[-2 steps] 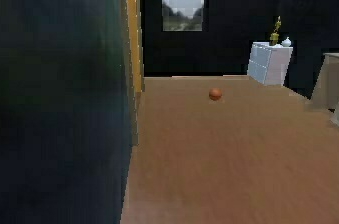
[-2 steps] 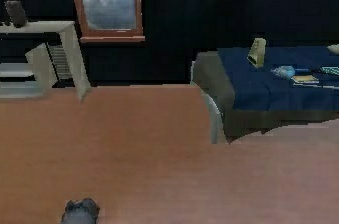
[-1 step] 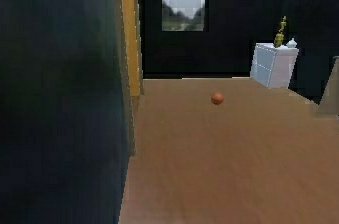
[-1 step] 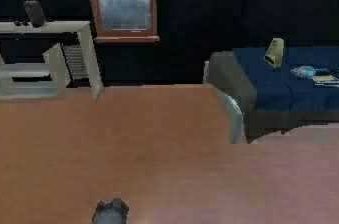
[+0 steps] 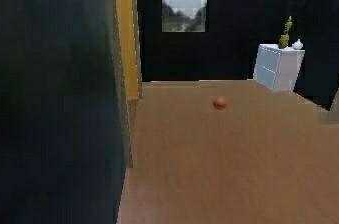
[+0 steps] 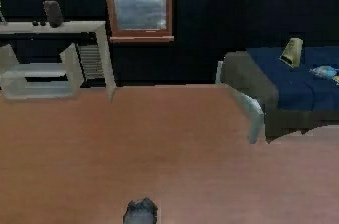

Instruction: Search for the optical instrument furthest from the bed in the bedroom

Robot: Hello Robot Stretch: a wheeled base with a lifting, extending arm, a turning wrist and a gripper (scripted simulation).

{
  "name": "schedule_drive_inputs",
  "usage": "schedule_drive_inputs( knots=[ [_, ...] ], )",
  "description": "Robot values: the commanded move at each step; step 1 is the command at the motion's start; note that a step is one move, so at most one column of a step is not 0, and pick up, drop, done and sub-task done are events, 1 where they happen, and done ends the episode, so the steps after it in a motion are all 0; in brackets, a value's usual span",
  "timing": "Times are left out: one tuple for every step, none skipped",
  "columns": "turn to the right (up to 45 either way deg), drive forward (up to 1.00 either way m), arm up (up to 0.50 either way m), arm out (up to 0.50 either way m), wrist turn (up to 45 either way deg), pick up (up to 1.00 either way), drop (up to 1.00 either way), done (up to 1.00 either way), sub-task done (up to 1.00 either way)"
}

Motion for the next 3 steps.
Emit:
schedule_drive_inputs(
  knots=[
    [45.0,0.0,0.0,0.0,0.0,0.0,0.0,0.0,0.0],
    [42.0,0.0,0.0,0.0,0.0,0.0,0.0,0.0,0.0],
    [0.0,0.15,0.0,0.0,0.0,0.0,0.0,0.0,0.0]
  ],
)
